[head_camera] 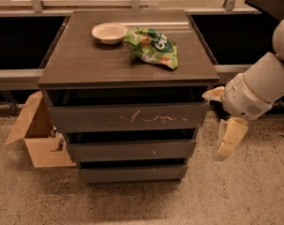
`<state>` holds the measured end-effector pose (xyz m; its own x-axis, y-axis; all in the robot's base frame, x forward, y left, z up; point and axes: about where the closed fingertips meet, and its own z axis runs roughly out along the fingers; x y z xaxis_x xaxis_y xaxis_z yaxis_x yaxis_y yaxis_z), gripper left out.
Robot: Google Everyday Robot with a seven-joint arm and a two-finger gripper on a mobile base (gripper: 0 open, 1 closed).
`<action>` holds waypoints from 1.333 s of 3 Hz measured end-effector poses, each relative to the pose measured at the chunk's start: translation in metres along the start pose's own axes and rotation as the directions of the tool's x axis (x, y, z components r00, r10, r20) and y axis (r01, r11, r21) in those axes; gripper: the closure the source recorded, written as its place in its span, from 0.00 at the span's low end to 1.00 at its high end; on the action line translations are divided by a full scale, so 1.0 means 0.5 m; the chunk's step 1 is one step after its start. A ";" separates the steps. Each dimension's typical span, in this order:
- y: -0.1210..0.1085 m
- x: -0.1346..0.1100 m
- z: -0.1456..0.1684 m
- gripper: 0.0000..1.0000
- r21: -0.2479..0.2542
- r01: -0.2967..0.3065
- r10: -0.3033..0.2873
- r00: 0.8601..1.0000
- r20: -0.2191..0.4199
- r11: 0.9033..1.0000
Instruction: Open top drawer
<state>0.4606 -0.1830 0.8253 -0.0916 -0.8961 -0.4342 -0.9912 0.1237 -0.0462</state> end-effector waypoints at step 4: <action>-0.182 0.059 0.247 0.00 -0.035 0.172 -0.173 0.985 -0.017 0.984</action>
Offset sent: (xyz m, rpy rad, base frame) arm 0.0786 0.0084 -0.1089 -0.0415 -0.0537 0.1843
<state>0.5600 -0.1681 0.7056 0.0794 -0.9112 -0.4041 -0.9949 -0.0474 -0.0887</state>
